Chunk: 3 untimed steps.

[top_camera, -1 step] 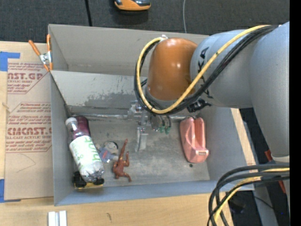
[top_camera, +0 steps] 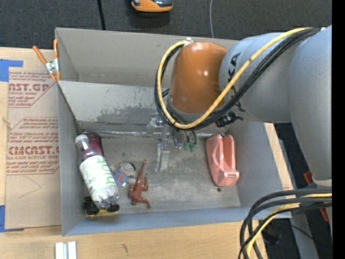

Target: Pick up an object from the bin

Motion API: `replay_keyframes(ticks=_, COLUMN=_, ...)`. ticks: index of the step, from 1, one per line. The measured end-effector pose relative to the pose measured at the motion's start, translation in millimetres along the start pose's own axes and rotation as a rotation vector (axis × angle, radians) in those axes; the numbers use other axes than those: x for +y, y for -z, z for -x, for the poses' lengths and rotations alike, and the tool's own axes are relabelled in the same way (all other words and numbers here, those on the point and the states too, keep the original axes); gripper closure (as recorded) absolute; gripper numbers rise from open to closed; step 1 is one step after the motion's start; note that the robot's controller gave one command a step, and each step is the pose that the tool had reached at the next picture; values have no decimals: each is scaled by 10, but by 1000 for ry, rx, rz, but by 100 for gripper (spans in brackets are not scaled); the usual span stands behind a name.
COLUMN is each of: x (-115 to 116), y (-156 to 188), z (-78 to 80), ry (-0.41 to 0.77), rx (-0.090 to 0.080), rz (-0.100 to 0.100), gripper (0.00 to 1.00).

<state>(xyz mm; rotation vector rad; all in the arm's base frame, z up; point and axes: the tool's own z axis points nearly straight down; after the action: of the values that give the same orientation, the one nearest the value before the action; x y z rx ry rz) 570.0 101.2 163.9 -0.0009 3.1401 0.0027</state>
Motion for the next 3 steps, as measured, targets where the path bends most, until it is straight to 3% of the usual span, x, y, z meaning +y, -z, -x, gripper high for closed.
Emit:
replay_keyframes(ticks=1, x=186, y=-417, z=-140, ry=256, rx=-8, rz=-2, gripper=0)
replay_keyframes(ticks=2, x=306, y=-551, z=-295, ry=438, rx=5, rz=-1, gripper=0)
replay_keyframes(ticks=3, x=323, y=-444, z=-494, ry=718, rx=1, rz=0, gripper=0)
